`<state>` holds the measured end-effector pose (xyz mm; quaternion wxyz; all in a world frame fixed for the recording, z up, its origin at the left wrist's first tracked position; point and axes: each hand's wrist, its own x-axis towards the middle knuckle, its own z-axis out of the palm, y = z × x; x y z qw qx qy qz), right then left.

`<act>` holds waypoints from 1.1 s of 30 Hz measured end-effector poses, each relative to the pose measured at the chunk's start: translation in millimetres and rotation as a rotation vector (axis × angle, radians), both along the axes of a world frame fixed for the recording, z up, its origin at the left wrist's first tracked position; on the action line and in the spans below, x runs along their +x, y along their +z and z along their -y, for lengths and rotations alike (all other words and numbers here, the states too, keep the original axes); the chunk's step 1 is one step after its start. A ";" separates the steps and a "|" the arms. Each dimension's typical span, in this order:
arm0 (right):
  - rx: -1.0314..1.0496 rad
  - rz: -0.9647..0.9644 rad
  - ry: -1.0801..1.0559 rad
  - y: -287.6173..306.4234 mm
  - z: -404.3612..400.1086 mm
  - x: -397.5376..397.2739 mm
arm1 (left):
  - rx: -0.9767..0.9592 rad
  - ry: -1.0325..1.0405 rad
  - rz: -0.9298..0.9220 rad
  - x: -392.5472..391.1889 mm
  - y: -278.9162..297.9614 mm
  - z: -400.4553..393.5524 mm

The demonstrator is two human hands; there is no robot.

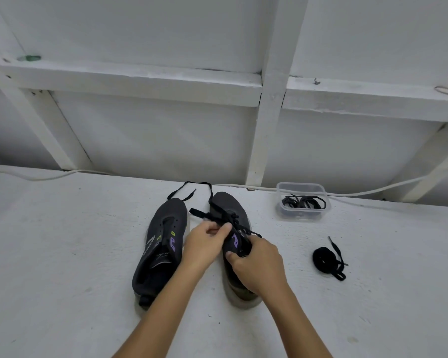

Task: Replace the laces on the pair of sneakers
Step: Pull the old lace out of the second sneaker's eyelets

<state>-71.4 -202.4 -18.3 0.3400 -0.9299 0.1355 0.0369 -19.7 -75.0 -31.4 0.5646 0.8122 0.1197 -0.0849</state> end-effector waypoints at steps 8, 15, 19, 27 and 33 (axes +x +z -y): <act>-0.011 -0.017 -0.024 3.7 -4.1 -1.9 | 0.008 -0.183 0.019 -3.4 -0.2 -7.2; -0.034 -0.040 -0.059 6.6 -8.5 -0.6 | 0.304 -0.183 0.216 16.1 6.3 -6.2; -0.024 -0.056 -0.118 4.3 -9.5 1.3 | -0.026 0.023 0.047 37.8 16.7 -21.7; -0.027 -0.031 -0.147 3.8 -12.5 -0.3 | 0.254 -0.330 0.083 32.1 8.7 -11.3; -0.011 0.005 -0.164 4.4 -14.1 -5.4 | 0.187 -0.255 0.013 38.4 16.1 -17.7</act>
